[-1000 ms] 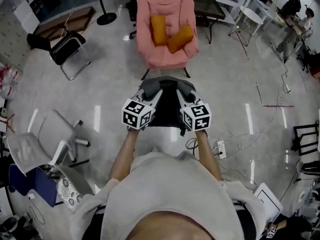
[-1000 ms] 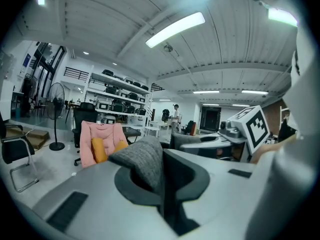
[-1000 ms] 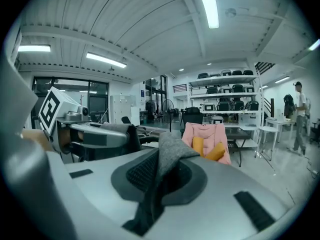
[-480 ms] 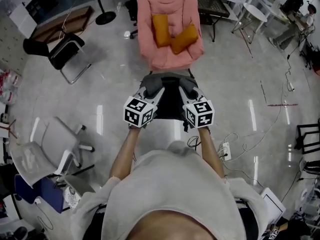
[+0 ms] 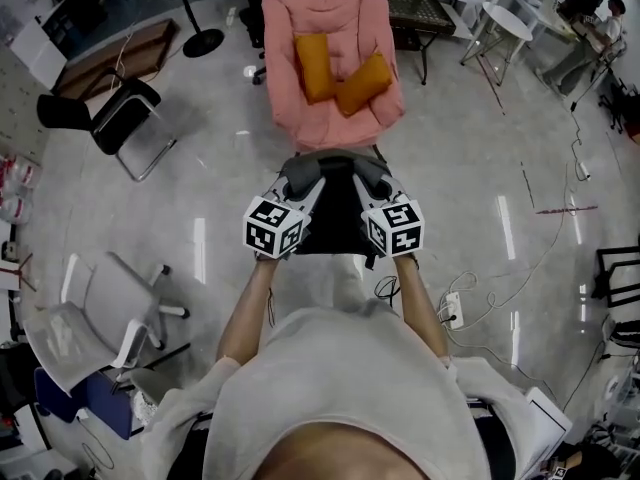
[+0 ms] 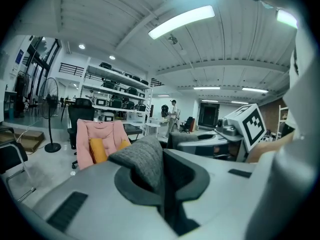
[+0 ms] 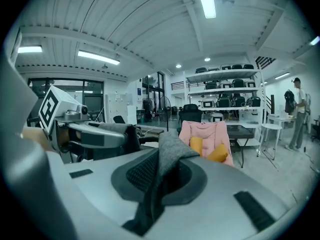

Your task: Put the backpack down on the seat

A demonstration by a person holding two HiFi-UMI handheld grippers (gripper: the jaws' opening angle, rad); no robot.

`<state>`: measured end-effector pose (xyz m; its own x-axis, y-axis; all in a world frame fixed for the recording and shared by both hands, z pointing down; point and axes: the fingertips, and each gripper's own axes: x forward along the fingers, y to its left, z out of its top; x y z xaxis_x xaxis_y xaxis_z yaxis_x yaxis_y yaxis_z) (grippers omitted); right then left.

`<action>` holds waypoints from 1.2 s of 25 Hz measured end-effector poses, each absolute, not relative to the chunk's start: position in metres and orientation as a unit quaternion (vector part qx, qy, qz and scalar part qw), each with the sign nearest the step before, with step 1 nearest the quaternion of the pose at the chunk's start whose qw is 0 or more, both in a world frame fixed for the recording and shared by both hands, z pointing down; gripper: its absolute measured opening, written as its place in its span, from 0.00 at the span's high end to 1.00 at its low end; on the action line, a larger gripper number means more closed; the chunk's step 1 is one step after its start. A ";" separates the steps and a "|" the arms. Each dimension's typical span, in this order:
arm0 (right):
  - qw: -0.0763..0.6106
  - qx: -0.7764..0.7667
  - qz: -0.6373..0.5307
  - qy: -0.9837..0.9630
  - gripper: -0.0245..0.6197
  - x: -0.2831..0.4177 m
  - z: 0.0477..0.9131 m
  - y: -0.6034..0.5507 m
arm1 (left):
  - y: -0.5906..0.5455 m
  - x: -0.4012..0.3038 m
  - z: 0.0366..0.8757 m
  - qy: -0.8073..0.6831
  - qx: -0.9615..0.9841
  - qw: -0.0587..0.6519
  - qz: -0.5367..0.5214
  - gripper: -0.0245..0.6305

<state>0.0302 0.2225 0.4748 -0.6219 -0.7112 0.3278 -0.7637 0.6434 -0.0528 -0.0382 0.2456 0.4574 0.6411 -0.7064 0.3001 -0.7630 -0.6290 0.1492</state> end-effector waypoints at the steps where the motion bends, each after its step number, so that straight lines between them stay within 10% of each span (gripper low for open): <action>1: 0.140 0.411 0.095 -0.896 0.92 0.032 0.477 0.214 | 0.237 -0.036 0.459 -0.410 0.896 0.134 0.108 0.92; 30: 0.130 0.370 0.093 -0.915 0.92 0.060 0.469 -0.088 | -0.061 -0.007 0.455 -0.453 0.873 0.151 0.100 0.92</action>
